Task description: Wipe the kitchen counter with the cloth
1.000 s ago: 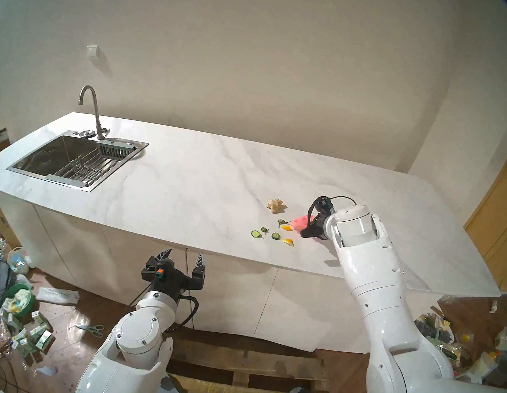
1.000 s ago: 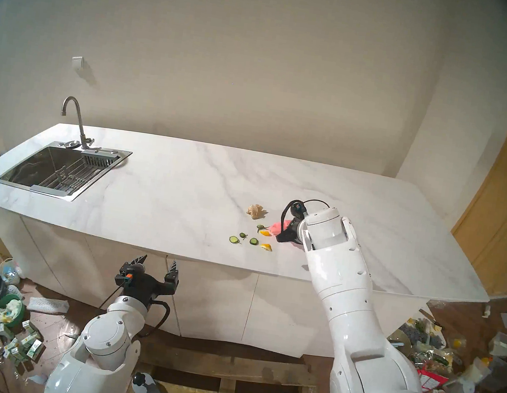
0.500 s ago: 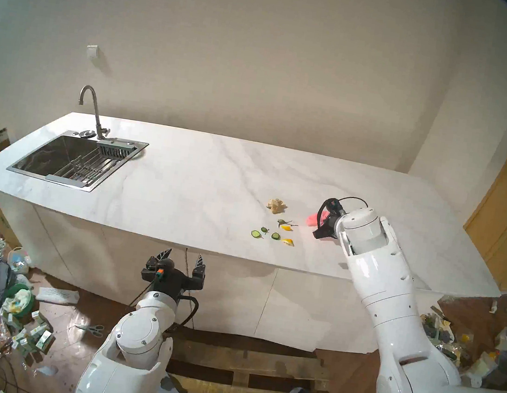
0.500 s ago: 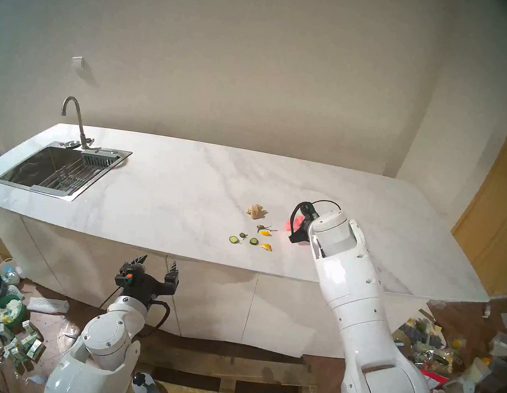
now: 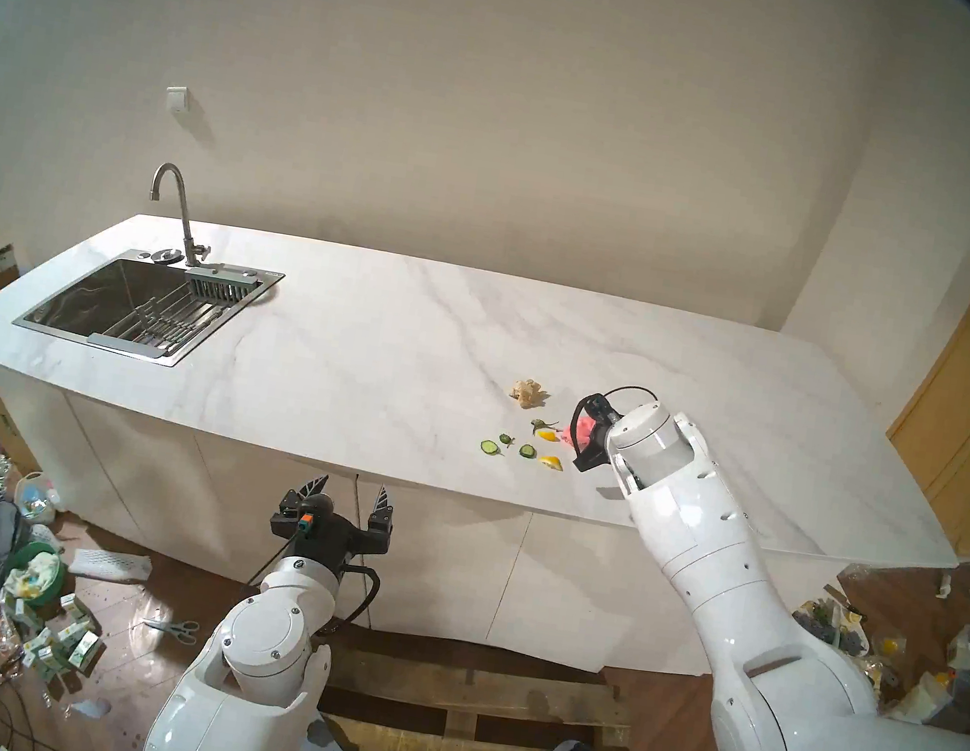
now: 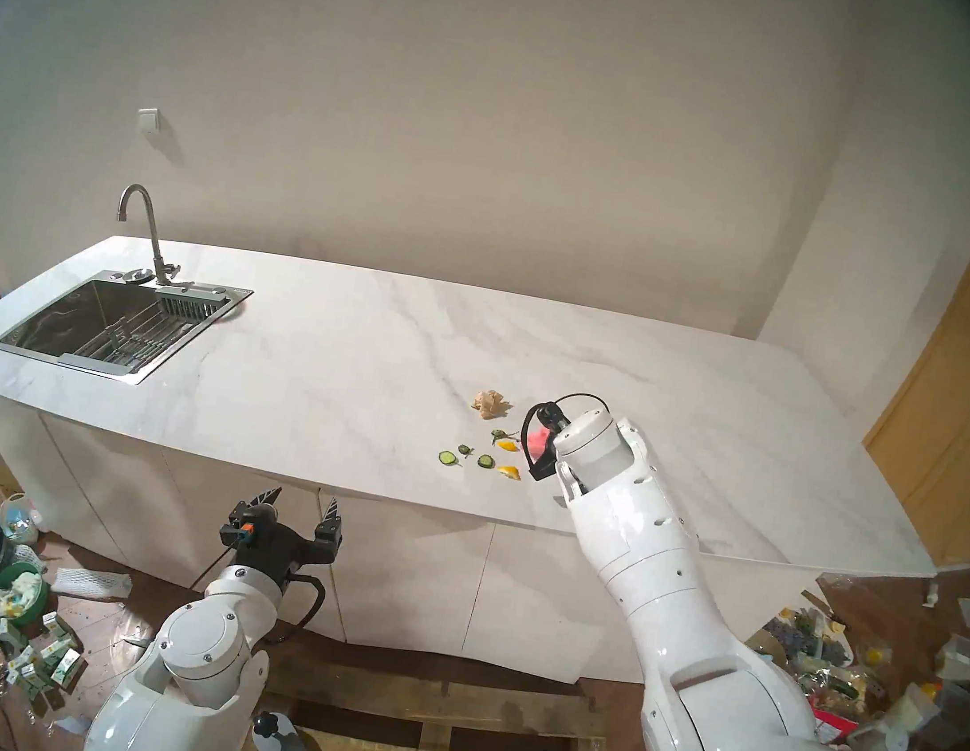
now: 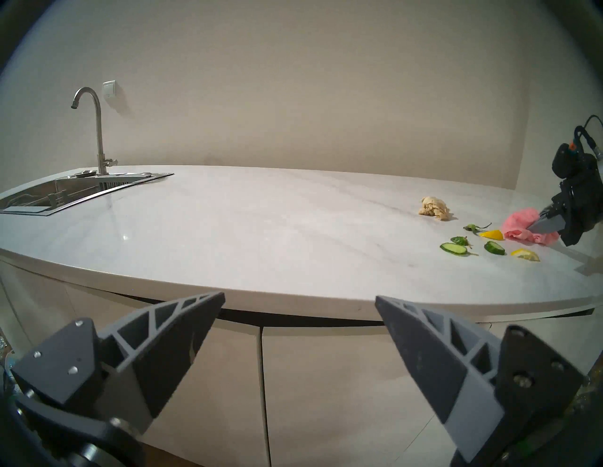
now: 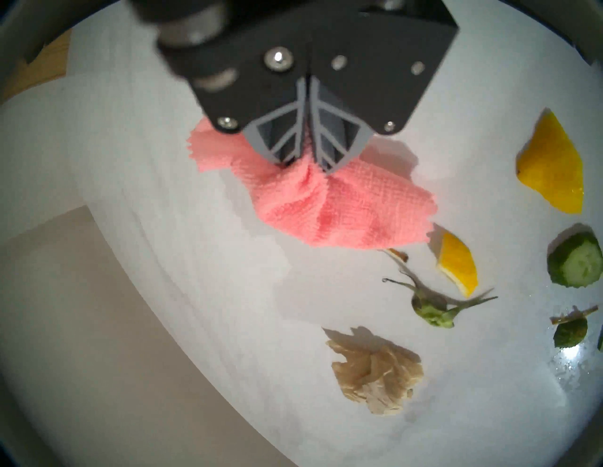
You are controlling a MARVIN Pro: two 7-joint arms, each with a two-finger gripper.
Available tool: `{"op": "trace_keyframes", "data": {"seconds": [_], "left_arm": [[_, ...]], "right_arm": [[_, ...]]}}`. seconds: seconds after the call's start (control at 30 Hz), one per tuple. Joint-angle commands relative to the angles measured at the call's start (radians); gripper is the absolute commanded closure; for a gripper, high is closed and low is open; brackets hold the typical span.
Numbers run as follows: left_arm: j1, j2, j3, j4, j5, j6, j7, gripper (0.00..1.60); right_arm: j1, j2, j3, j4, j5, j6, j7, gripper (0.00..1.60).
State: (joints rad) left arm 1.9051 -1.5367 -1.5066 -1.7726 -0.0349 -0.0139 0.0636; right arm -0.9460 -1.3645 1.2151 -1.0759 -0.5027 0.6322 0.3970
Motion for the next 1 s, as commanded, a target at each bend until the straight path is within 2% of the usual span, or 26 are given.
{"op": "trace_keyframes", "data": {"seconds": [0.0, 0.47, 0.7, 0.9, 0.97], "left_arm": [[-0.006, 0.000, 0.001, -0.025, 0.000, -0.007, -0.002, 0.00], [-0.007, 0.001, 0.002, -0.024, -0.001, -0.007, 0.000, 0.00], [-0.008, 0.002, 0.003, -0.023, -0.001, -0.007, 0.001, 0.00], [-0.007, 0.002, 0.003, -0.023, -0.001, -0.007, 0.001, 0.00], [-0.007, 0.002, 0.003, -0.024, -0.001, -0.007, 0.001, 0.00]], "right_arm": [[0.107, -0.075, -0.041, 0.066, -0.020, -0.029, -0.011, 1.60], [0.120, -0.223, -0.151, 0.120, -0.006, -0.024, -0.021, 1.60], [0.130, -0.285, -0.207, 0.128, 0.031, -0.023, -0.033, 1.60], [0.146, -0.342, -0.237, 0.154, 0.051, -0.023, -0.078, 1.60], [0.159, -0.363, -0.228, 0.182, 0.056, -0.024, -0.100, 1.60]]}}
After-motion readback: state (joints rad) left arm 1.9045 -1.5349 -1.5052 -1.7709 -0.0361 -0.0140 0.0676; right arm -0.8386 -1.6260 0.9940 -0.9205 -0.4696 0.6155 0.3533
